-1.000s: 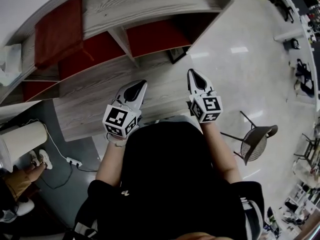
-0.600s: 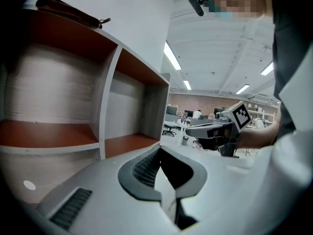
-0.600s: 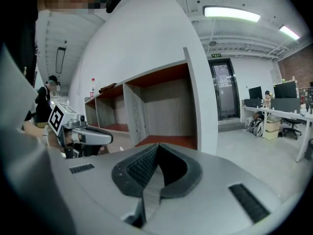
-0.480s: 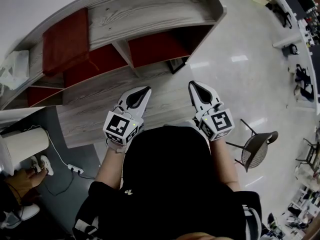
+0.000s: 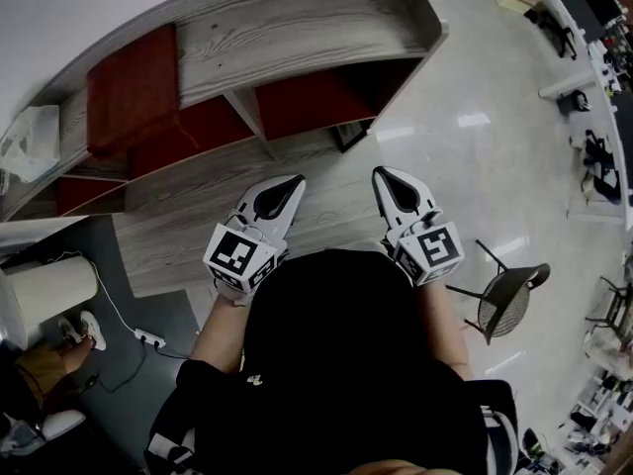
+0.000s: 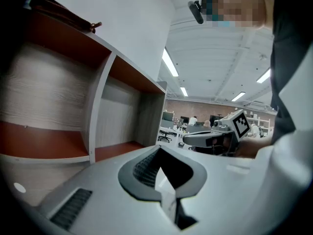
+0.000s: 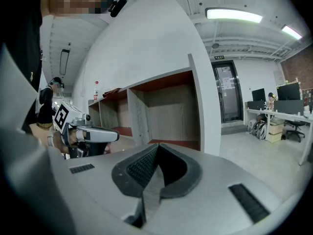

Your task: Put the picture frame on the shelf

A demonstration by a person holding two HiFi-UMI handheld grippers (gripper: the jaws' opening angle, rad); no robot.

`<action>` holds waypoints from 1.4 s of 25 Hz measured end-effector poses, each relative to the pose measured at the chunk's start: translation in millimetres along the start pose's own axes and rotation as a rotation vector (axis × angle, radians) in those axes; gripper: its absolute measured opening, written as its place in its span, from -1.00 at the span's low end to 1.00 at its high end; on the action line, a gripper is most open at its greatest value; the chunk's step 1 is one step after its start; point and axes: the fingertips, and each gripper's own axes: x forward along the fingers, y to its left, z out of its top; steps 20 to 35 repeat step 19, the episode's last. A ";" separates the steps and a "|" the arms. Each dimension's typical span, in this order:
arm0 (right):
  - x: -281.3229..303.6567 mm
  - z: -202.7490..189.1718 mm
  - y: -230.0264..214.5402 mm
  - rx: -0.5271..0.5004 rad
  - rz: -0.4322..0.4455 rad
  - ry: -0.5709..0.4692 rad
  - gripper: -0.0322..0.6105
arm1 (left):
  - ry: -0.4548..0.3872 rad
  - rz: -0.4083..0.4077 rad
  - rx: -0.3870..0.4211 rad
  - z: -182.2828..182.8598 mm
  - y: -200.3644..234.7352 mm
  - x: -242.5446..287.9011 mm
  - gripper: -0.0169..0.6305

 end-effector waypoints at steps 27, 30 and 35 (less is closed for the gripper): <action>12.2 -8.8 -2.3 0.042 -0.007 0.005 -0.91 | 0.006 0.061 0.023 -2.1 15.9 -2.9 -0.92; 12.2 -8.8 -2.3 0.042 -0.007 0.005 -0.91 | 0.006 0.061 0.023 -2.1 15.9 -2.9 -0.92; 12.2 -8.8 -2.3 0.042 -0.007 0.005 -0.91 | 0.006 0.061 0.023 -2.1 15.9 -2.9 -0.92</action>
